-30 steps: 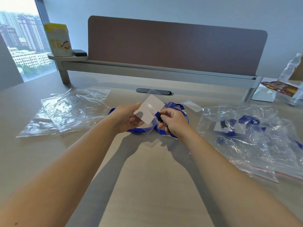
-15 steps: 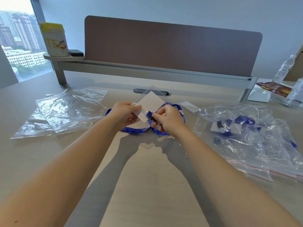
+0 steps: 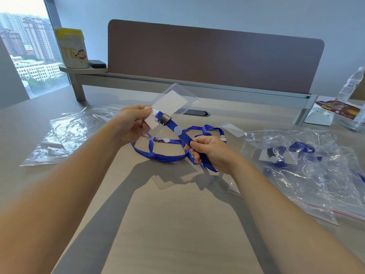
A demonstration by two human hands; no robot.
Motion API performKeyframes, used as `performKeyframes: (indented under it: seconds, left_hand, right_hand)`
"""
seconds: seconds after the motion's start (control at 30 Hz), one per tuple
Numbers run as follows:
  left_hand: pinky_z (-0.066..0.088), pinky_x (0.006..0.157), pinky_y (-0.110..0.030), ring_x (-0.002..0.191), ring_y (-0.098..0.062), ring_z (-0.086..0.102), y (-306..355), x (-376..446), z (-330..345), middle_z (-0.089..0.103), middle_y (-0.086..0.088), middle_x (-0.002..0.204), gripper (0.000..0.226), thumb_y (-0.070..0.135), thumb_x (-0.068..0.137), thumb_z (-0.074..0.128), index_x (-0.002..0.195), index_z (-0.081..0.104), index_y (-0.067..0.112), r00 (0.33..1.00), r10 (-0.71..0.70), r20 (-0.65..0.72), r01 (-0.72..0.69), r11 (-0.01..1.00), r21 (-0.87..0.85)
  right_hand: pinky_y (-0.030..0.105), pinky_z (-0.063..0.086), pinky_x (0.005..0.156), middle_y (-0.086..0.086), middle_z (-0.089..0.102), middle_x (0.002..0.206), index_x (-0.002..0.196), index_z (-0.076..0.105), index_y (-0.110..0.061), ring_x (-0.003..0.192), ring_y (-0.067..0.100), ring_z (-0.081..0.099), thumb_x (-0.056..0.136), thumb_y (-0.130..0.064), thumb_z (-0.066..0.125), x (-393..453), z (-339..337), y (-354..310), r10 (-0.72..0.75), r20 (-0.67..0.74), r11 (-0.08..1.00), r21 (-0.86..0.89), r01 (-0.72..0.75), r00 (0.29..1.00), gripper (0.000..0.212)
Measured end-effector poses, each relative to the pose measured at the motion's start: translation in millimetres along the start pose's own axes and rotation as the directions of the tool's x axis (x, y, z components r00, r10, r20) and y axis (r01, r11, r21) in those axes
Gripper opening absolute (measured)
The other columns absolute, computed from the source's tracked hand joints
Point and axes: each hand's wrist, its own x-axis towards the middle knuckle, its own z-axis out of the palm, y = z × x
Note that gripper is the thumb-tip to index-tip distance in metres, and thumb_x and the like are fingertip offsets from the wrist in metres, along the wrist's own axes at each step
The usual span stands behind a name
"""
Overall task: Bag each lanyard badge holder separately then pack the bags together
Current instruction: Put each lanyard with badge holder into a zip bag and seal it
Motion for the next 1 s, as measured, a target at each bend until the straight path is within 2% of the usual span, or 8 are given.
performKeyframes:
  seconds: [0.2, 0.37, 0.5, 0.6, 0.73, 0.8, 0.87, 1.0]
  left_hand:
    - [0.052, 0.05, -0.016, 0.056, -0.008, 0.063, -0.9, -3.3, -14.7, 0.064, 0.001, 0.062, 0.01, 0.012, 0.08, 0.05, 0.084, 0.059, 0.014, 0.947, -0.097, 0.307, 0.072, 0.993, 0.091]
    - [0.05, 0.039, -0.014, 0.042, -0.009, 0.063, -0.9, -0.3, -21.5, 0.066, 0.0, 0.051, 0.029, -0.006, 0.079, 0.053, 0.06, 0.068, 0.01, 0.841, -0.34, 0.422, 0.187, 0.913, 0.363]
    - [0.046, 0.054, -0.023, 0.06, -0.015, 0.058, -0.9, 3.3, -25.2, 0.065, -0.002, 0.061, 0.022, 0.002, 0.068, 0.068, 0.051, 0.07, 0.017, 0.752, -0.539, 0.38, 0.135, 0.689, 0.712]
    - [0.028, 0.048, -0.02, 0.053, -0.013, 0.039, 1.6, 4.4, -20.9, 0.05, -0.001, 0.053, 0.027, 0.011, 0.08, 0.066, 0.054, 0.063, 0.014, 0.83, -0.51, 0.225, 0.092, 0.523, 0.847]
    - [0.027, 0.034, -0.016, 0.044, -0.014, 0.041, 3.4, 4.9, -14.3, 0.047, -0.004, 0.052, 0.029, 0.015, 0.084, 0.063, 0.059, 0.049, 0.009, 0.985, -0.17, 0.022, 0.05, 0.408, 0.911]
    - [0.034, 0.033, -0.015, 0.047, -0.015, 0.047, 1.5, 8.4, -18.7, 0.05, -0.006, 0.058, 0.029, 0.015, 0.086, 0.06, 0.06, 0.049, 0.008, 0.996, 0.02, -0.085, 0.064, 0.487, 0.871]
    - [0.036, 0.043, -0.02, 0.051, -0.014, 0.048, -1.0, 10.8, -23.6, 0.051, -0.005, 0.06, 0.029, 0.016, 0.088, 0.057, 0.061, 0.049, 0.009, 0.967, 0.142, -0.212, 0.072, 0.643, 0.762]
    - [0.032, 0.044, -0.016, 0.051, -0.012, 0.039, 0.8, 8.0, -33.5, 0.045, -0.005, 0.062, 0.029, 0.017, 0.092, 0.052, 0.064, 0.047, 0.012, 0.93, 0.13, -0.344, 0.001, 0.935, 0.355]
  right_hand:
    - [0.016, 0.038, 0.052, -0.01, 0.049, 0.04, 0.067, 0.063, -0.016, 0.042, 0.005, 0.041, 0.09, -0.019, 0.052, 5.8, 6.9, -5.5, -0.004, 0.01, 0.987, -0.159, 0.006, 1.0, 0.026]
    - [0.02, 0.038, 0.055, 0.03, 0.056, 0.072, 0.078, 0.069, -0.009, 0.063, 0.023, 0.042, 0.086, -0.018, 0.059, 13.0, 6.5, -6.0, 0.023, -0.051, 0.963, -0.269, -0.036, 0.998, 0.016]
    - [0.021, 0.031, 0.049, 0.003, 0.048, 0.058, 0.067, 0.063, -0.014, 0.053, 0.013, 0.036, 0.086, -0.018, 0.058, 20.6, 6.8, -16.0, -0.025, -0.118, 0.927, -0.374, -0.021, 0.993, 0.02]
    - [0.021, 0.033, 0.05, -0.001, 0.047, 0.055, 0.078, 0.063, -0.009, 0.05, 0.01, 0.038, 0.084, -0.019, 0.062, 26.4, 17.3, -28.8, -0.14, -0.172, 0.905, -0.422, 0.056, 0.975, 0.012]
    - [0.021, 0.036, 0.054, -0.002, 0.049, 0.056, 0.071, 0.06, -0.012, 0.051, 0.009, 0.041, 0.084, -0.019, 0.062, 30.4, 31.7, -42.0, -0.28, -0.195, 0.886, -0.43, 0.175, 0.94, 0.015]
    - [0.023, 0.038, 0.057, -0.002, 0.051, 0.057, 0.069, 0.06, -0.013, 0.052, 0.01, 0.043, 0.085, -0.016, 0.061, 30.5, 37.6, -44.5, -0.304, -0.165, 0.881, -0.423, 0.211, 0.938, 0.017]
    - [0.024, 0.039, 0.059, -0.003, 0.051, 0.057, 0.083, 0.067, -0.006, 0.053, 0.01, 0.043, 0.087, -0.014, 0.058, 29.2, 44.3, -45.6, -0.315, -0.13, 0.874, -0.427, 0.233, 0.94, 0.012]
    - [0.02, 0.037, 0.056, 0.0, 0.049, 0.058, 0.1, 0.066, 0.0, 0.053, 0.01, 0.041, 0.091, -0.013, 0.05, 27.9, 53.2, -44.8, -0.27, -0.079, 0.907, -0.356, 0.226, 0.96, 0.022]
